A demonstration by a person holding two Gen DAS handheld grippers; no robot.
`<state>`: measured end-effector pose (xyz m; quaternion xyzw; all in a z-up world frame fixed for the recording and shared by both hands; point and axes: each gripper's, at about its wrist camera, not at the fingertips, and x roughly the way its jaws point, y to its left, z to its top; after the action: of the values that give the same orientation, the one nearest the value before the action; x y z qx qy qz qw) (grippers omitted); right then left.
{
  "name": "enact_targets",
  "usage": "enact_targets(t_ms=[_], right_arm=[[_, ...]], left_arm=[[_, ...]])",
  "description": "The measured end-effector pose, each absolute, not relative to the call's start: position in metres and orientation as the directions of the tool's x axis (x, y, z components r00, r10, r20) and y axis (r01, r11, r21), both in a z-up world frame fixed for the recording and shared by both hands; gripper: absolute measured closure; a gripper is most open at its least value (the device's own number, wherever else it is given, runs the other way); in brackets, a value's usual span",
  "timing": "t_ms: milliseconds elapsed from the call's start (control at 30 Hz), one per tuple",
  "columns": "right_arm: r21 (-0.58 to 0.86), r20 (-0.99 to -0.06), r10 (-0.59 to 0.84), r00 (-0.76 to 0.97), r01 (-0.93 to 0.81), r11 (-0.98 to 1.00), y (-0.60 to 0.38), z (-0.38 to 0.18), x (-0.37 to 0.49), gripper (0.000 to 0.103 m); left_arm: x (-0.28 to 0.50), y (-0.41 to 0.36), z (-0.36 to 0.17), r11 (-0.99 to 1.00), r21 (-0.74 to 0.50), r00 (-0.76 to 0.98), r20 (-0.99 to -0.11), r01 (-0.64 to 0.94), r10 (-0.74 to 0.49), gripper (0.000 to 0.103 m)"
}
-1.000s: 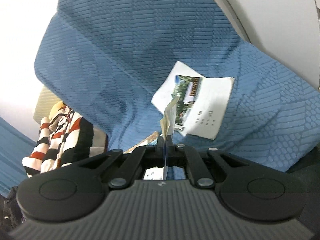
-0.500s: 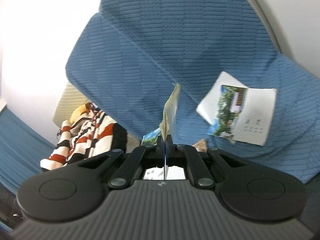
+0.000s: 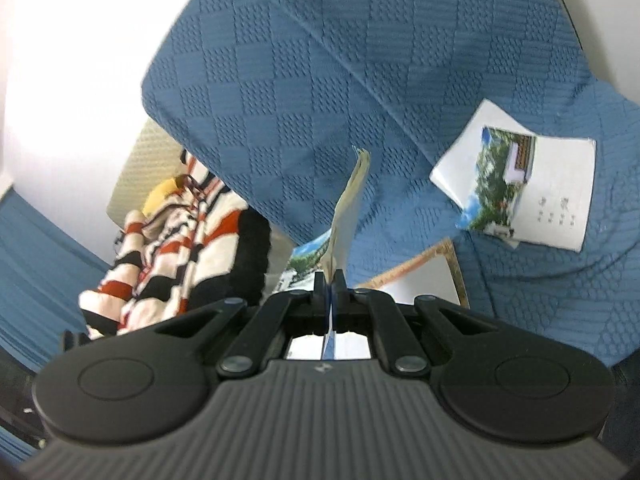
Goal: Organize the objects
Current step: 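Lower the postcards onto the book stack with both grippers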
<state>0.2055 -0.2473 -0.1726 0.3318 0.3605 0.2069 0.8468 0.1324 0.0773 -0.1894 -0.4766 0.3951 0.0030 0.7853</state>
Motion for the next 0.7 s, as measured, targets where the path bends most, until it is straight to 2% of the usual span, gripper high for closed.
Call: enact_targets(t_ms=[300, 700], right_arm=[[0.642, -0.589, 0.54, 0.601, -0.059, 0.764, -0.218, -0.209, 0.21, 0.098], [0.583, -0.681, 0.489, 0.545, -0.001, 0.813, -0.199, -0.253, 0.207, 0.097]], left_arm=[[0.139, 0.094, -0.238, 0.557, -0.731, 0.652, -0.65, -0.395, -0.39, 0.099], [0.139, 0.102, -0.286, 0.595, -0.689, 0.597, -0.699, -0.415, -0.394, 0.1]])
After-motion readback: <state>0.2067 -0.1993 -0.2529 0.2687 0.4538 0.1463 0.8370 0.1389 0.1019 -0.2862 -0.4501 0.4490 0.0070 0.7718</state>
